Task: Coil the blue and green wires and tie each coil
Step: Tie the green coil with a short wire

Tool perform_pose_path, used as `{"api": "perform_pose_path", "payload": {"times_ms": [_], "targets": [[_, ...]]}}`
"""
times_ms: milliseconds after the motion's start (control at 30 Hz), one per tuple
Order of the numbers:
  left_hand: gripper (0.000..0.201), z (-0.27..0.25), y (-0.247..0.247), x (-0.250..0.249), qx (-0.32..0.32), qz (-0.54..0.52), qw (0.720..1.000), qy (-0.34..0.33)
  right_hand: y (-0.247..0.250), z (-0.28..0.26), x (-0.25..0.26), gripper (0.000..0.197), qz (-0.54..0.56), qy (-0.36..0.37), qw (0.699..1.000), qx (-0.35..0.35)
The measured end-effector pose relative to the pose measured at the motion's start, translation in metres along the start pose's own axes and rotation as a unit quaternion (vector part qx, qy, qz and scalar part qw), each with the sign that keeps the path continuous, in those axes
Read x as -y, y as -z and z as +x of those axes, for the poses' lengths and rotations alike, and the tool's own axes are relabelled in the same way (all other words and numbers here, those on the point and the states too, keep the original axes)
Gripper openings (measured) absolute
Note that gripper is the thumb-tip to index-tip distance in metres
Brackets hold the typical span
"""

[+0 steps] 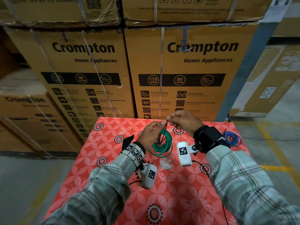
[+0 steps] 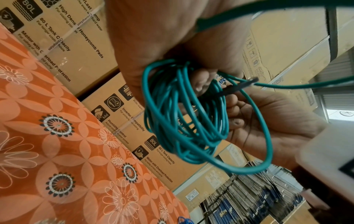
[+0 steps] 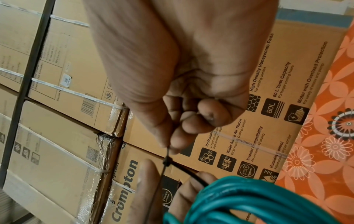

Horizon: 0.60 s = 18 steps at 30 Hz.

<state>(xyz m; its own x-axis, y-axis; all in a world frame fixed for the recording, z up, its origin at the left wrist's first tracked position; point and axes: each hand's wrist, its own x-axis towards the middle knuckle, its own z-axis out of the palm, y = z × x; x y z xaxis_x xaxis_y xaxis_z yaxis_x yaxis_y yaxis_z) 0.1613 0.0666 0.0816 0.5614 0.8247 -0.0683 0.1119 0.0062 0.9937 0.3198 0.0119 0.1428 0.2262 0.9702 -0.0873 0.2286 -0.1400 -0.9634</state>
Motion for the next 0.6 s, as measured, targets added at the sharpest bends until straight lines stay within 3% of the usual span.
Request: {"api": "perform_pose_path", "payload": {"times_ms": [600], "targets": [[0.018,0.003,0.001,-0.011,-0.002,0.05,0.999,-0.007,-0.008,0.004,-0.003,0.017,-0.014,0.018,1.0,0.0]]}}
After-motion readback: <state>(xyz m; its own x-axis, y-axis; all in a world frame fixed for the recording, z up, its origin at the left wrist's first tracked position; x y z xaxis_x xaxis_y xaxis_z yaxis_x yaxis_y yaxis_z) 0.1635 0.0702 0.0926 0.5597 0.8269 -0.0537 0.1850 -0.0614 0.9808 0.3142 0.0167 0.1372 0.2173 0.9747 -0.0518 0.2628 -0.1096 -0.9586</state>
